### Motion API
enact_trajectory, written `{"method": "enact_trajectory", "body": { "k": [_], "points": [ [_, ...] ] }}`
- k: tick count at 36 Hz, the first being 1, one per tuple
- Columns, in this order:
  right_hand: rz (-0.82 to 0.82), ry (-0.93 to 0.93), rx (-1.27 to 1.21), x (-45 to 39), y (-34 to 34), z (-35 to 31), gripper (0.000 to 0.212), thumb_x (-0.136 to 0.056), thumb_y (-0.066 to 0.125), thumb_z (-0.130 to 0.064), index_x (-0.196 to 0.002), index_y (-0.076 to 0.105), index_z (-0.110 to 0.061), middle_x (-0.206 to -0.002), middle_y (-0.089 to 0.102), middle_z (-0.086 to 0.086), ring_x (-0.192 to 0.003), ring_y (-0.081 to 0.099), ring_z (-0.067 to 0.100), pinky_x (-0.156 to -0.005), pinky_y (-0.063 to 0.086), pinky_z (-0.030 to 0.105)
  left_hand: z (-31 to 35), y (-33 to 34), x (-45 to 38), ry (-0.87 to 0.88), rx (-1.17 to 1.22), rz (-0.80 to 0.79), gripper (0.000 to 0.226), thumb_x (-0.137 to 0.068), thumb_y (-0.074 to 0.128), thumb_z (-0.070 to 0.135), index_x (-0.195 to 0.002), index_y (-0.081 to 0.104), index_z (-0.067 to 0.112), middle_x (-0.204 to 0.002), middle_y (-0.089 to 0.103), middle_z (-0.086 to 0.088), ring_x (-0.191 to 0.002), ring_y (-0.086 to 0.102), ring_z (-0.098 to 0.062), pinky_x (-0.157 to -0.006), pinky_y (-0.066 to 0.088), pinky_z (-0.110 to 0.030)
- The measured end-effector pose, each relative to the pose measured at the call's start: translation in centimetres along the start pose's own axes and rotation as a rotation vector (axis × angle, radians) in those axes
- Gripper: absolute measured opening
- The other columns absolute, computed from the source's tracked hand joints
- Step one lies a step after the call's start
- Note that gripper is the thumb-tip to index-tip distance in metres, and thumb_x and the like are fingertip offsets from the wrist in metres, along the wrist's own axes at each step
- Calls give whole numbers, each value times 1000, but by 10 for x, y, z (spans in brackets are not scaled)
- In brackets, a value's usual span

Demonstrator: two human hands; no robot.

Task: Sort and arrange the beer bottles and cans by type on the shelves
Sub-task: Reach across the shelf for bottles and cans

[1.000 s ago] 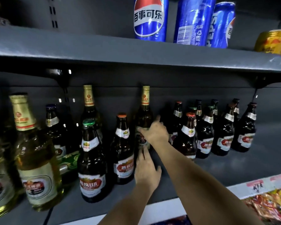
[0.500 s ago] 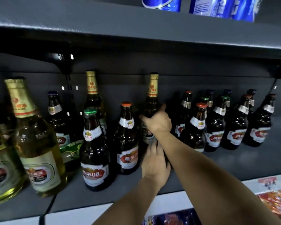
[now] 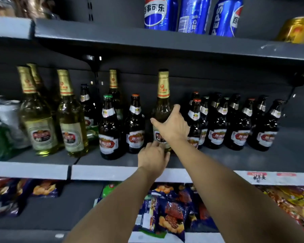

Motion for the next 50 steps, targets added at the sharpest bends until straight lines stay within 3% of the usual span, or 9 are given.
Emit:
{"method": "enact_trajectory", "body": {
  "k": [7,13,19,33,39,50],
  "points": [
    [69,-74,-79,43,-32,-14,74,-71,67,-65,-116,37,-14,-106,60,6,-95,62,31,-63,38,33,-22,-34,56,-157,-51,16,34,-99,41,41,-118,55,17,-123,52,-4,-115,50,-25,-82,44,-35],
    [-10,-115,-132,79,-27,-47,69,-71,68,-66,-104,33,-16,-105,61,6,-97,61,32,-65,36,33,-59,-56,109,-268,-118,-28,39,-99,43,40,-127,50,13,-125,50,-7,-121,46,-26,-91,42,-37],
    [-104,-189,-191,122,1,-107,77,-72,69,-65,-119,38,-12,-113,63,9,-103,61,33,-68,37,34,-124,-71,165,-407,-179,-75,37,-96,49,31,-127,50,13,-128,48,-7,-124,46,-27,-92,44,-40],
    [-385,-316,-352,278,116,-330,72,-71,71,-62,-113,38,-14,-109,64,9,-96,63,31,-67,38,32,-346,-159,349,-760,-256,-12,27,-95,46,20,-120,53,17,-122,48,-3,-115,49,-25,-75,44,-38],
    [-480,-396,-335,351,164,-436,81,-72,69,-65,-123,37,-10,-114,62,11,-102,62,32,-66,38,33,-446,-193,431,-860,-308,-37,31,-95,45,17,-126,51,16,-127,46,-3,-121,46,-25,-76,40,-37],
    [-628,-486,-391,438,245,-609,78,-71,72,-63,-119,37,-13,-115,63,10,-104,61,33,-72,41,36,-611,-228,531,-1007,-304,-6,35,-94,42,19,-128,52,19,-129,48,-2,-123,47,-23,-86,46,-38]
  ]
}}
Point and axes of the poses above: each hand's wrist, its own x-axis away from the middle knuckle, its own y-axis out of the palm, z = x × y, the point moved 8 cm from there along -x, towards the middle knuckle
